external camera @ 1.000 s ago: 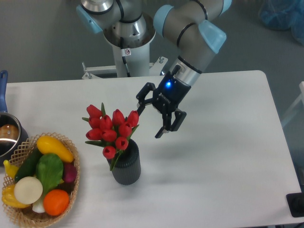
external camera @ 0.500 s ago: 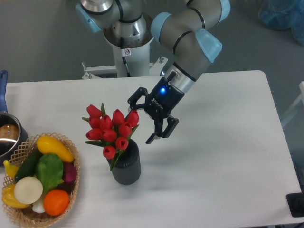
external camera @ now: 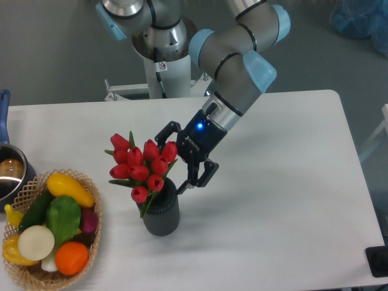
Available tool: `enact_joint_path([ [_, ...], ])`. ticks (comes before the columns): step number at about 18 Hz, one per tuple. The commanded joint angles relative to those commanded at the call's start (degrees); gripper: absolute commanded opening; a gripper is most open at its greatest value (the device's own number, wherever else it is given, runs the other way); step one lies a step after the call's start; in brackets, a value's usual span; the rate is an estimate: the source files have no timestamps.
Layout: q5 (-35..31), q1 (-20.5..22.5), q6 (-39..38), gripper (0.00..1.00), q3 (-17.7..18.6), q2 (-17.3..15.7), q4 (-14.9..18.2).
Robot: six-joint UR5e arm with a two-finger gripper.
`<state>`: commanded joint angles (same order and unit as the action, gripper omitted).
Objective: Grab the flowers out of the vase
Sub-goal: 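Lower the open gripper around the tulip stems above the black vase, then close the gripper on the tulip stems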
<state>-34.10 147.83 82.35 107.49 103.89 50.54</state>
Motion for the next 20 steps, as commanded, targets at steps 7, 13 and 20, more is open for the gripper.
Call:
enact_joint_path([
  [7,0.8,-0.8,-0.1,1.00,0.0,0.4,0.1],
  [13,1.3,-1.4,-0.2,1.00,0.1,0.4,0.0],
  [20,2.3,-1.1,0.3,0.97,-0.1,0.4,-0.2],
])
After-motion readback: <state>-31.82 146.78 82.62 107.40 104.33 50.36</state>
